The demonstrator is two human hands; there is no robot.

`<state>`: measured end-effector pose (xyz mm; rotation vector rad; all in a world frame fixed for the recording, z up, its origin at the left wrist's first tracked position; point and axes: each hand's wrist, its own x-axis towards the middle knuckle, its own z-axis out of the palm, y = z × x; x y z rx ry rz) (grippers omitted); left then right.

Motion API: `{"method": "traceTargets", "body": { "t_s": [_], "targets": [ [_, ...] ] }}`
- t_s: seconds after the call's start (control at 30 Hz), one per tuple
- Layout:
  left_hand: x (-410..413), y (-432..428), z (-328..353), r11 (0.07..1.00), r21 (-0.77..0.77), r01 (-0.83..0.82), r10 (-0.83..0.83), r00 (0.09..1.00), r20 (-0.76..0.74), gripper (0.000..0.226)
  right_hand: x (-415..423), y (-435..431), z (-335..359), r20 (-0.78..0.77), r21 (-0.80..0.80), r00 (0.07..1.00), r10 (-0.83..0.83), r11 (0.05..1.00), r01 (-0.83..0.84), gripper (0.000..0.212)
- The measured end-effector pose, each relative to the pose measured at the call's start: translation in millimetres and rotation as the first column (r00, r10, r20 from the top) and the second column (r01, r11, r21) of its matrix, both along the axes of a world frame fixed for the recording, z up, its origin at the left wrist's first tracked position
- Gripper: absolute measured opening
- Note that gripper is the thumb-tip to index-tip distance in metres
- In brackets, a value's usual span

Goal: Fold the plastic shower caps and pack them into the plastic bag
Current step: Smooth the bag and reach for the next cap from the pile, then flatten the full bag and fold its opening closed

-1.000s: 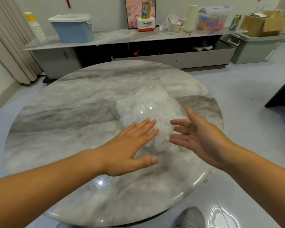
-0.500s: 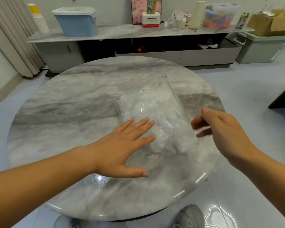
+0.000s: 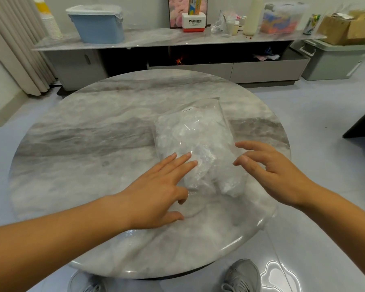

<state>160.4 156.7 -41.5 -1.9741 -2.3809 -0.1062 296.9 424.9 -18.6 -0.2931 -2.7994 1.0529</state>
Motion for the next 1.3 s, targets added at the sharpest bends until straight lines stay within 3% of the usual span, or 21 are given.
{"method": "traceTargets", "body": {
  "t_s": [0.2,0.43,0.6,0.7,0.87,0.97,1.2,1.3],
  "targets": [
    [-6,-2,1,1.0,-0.021,-0.018,0.02,0.998,0.067,0.024,4,-4,1,-0.103,0.034,0.994,0.026,0.999,-0.023,0.045],
    [-7,-3,5,0.985,0.174,-0.014,-0.027,0.972,0.232,0.053,3,-17,-2,-0.144,0.132,0.983,0.114,0.987,-0.096,0.044],
    [-6,-2,6,0.993,0.089,0.075,-0.079,0.996,0.036,0.058,3,-31,-5,-0.292,0.326,0.922,0.255,0.933,-0.155,0.033],
    [-4,0,7,0.992,0.027,0.123,-0.121,0.991,-0.048,0.061,7,-40,-10,-0.204,0.347,0.914,0.35,0.899,-0.267,0.033],
    [-8,-4,4,0.992,-0.078,0.098,-0.105,0.99,-0.095,0.07,15,-36,-14,0.063,0.331,0.939,0.339,0.88,-0.34,0.047],
    [-12,-6,1,0.995,-0.062,0.076,-0.084,0.988,-0.133,0.075,19,-27,-10,0.197,0.389,0.921,0.335,0.836,-0.387,0.057],
    [-10,2,-7,0.999,-0.039,-0.005,-0.001,0.987,-0.163,0.079,14,-30,-11,0.307,0.474,0.897,0.318,0.766,-0.433,0.068],
    [-7,5,-8,0.998,-0.003,-0.067,0.067,0.996,-0.065,0.083,14,-36,-15,0.283,0.36,0.908,0.309,0.843,-0.399,0.068]
  ]
}}
